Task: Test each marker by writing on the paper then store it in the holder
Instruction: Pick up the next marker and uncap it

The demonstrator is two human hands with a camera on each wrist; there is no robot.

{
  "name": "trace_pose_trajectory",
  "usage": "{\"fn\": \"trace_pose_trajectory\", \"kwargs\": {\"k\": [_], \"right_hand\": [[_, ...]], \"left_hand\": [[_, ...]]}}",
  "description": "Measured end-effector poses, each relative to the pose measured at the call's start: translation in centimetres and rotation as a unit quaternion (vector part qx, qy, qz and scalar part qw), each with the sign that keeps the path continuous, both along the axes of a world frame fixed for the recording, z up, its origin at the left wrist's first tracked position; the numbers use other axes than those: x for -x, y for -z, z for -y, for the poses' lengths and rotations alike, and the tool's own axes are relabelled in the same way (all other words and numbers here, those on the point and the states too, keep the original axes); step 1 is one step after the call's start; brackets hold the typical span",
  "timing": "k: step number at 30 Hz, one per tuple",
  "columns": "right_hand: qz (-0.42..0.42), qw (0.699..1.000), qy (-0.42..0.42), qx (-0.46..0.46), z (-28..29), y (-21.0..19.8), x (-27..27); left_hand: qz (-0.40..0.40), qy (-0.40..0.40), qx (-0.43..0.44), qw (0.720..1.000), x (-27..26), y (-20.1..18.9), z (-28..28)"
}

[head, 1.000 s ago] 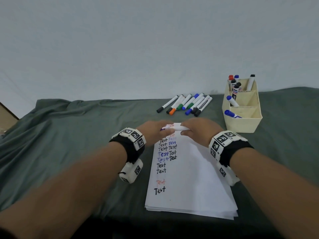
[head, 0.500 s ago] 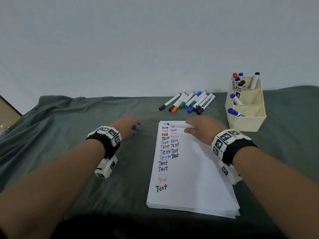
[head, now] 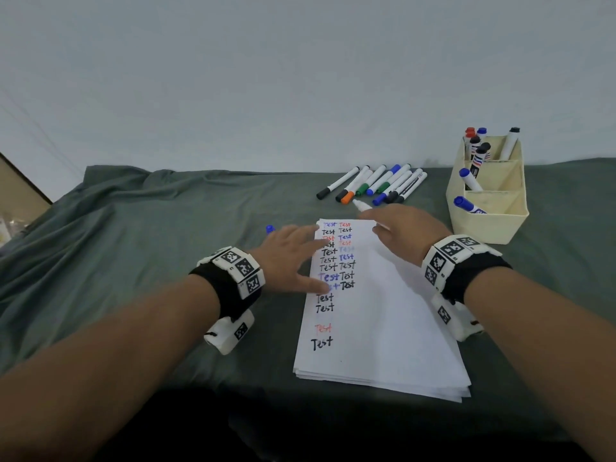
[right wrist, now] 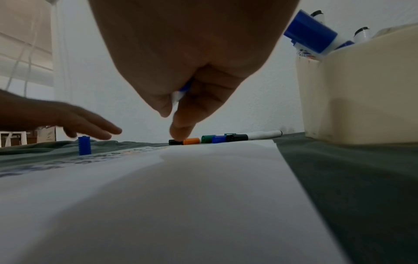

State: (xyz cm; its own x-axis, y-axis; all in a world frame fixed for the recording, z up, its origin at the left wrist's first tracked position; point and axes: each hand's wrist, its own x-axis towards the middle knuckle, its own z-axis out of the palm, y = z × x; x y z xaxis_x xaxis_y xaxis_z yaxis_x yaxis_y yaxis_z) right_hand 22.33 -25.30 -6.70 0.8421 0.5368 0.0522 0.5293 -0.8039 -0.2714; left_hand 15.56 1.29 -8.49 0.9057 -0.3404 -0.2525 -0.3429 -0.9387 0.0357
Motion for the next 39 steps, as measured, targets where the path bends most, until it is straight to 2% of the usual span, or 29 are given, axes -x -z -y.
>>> {"fn": "trace_pose_trajectory", "kwargs": {"k": [2, 5, 7, 9, 11, 12, 15, 16, 17, 18, 19, 22, 29, 39], "right_hand": [[-0.005, 1.000, -0.007, -0.013, 0.1, 0.1, 0.1], [-0.006, 0.998, -0.001, -0.070, -0.1, 0.1, 0.2], [-0.005, 0.988, 0.031, -0.154, 0.1, 0.1, 0.1], [-0.063, 0.955, 0.074, -0.279, 0.5, 0.0, 0.3], [-0.132, 0.888, 0.127, -0.421, 0.5, 0.2, 1.0], [-0.172, 0.844, 0.153, -0.484, 0.4, 0.3, 1.5], [-0.316, 0.686, 0.185, -0.629, -0.5, 1.4, 3.3], [-0.344, 0.655, 0.182, -0.648, -0.9, 2.0, 4.0], [-0.358, 0.641, 0.180, -0.655, -1.3, 2.5, 4.7], [-0.361, 0.639, 0.180, -0.655, -1.6, 3.1, 5.3], [-0.354, 0.649, 0.177, -0.649, -1.8, 3.6, 5.8], [-0.332, 0.702, 0.142, -0.614, -1.8, 4.3, 6.8], [-0.301, 0.791, 0.118, -0.519, -1.9, 3.9, 7.8], [-0.307, 0.811, 0.122, -0.483, -2.1, 3.7, 8.3]], "left_hand": [[-0.071, -0.006, -0.008, 0.997, 0.6, 1.1, 0.3], [-0.100, -0.008, -0.029, 0.995, 0.9, 2.2, 0.3], [-0.104, -0.011, -0.027, 0.994, 0.6, 2.5, 0.3], [-0.109, -0.014, -0.021, 0.994, 0.3, 2.7, 0.2], [-0.114, -0.019, -0.012, 0.993, 0.2, 2.9, 0.1], [-0.114, -0.021, -0.009, 0.993, 0.2, 3.0, 0.1], [-0.111, -0.025, -0.004, 0.993, 0.2, 3.1, 0.2], [-0.109, -0.026, -0.004, 0.994, 0.2, 3.1, 0.3], [-0.109, -0.026, -0.005, 0.994, 0.2, 3.0, 0.3], [-0.111, -0.026, -0.006, 0.993, 0.2, 2.9, 0.4], [-0.113, -0.027, -0.006, 0.993, 0.3, 2.8, 0.4], [-0.113, -0.028, -0.008, 0.993, 0.5, 2.5, 0.6], [-0.118, -0.032, -0.015, 0.992, 1.0, 2.0, 1.0], [-0.131, -0.035, -0.017, 0.991, 1.0, 1.7, 1.0]]}}
